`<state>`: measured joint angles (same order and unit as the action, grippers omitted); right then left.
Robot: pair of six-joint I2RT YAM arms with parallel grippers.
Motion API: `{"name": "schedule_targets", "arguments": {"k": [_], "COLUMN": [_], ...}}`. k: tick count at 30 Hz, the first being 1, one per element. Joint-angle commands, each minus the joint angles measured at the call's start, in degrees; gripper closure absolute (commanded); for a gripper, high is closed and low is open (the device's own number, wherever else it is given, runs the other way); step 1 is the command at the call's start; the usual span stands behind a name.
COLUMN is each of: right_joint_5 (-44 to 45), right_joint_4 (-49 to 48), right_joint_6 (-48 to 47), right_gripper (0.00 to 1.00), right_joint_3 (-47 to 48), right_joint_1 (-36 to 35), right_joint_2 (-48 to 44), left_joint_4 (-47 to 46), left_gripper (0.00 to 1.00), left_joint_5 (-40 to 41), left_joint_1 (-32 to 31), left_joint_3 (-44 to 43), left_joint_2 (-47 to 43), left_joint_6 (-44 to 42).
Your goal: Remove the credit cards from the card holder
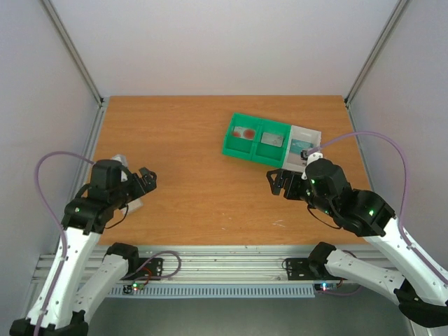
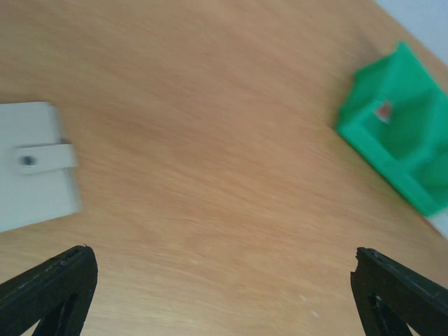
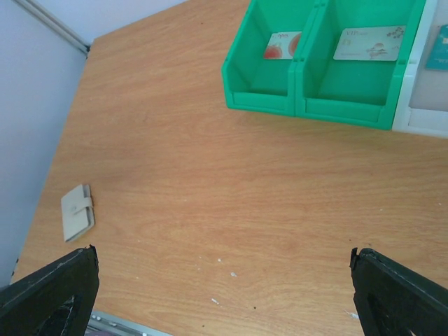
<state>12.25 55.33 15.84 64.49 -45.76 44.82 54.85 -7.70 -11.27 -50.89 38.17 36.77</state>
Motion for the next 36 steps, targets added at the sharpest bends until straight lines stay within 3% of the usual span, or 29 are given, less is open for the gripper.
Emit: {"name": "schedule_targets", "arguments": {"k": [1, 4, 13, 22, 31, 36], "right_joint_5": [-0.9, -1.6, -4.8, -8.9, -9.8, -9.6], "right_joint_4": [-0.5, -1.1, -2.1, -5.2, -6.7, -6.7], "right_joint_6": [0.0, -0.3, -1.7, -1.3, -1.5, -1.3], "right_gripper": [0.01, 0.02, 0.02, 0.02, 0.02, 0.02], "right_joint_3": [1.4, 1.5, 1.1, 0.4, -0.9, -1.1], "right_joint_1": [-0.5, -0.6, -0.6, -0.6, -0.6, -0.6], "right_joint_2": [-1.4, -2.0, -4.2, -5.3, -5.6, -5.6], "left_joint_4": [2.4, 2.0, -7.7, -15.3, -20.1, -22.1], "left_gripper": [0.01, 0.01, 0.01, 0.0, 0.01, 0.07], "left_joint_5": [18.7, 23.8, 26.0, 19.6, 12.3, 6.8], "left_joint_1": [0.4, 1.5, 12.4, 21.3, 21.8, 21.8], "left_joint_3": [-1.7, -1.7, 1.0, 3.6, 6.3, 8.7], "left_joint_2": [4.9, 9.2, 20.9, 34.6, 42.6, 43.2], "left_joint_6": [3.2, 5.2, 7.1, 9.8, 8.7, 7.7]}}
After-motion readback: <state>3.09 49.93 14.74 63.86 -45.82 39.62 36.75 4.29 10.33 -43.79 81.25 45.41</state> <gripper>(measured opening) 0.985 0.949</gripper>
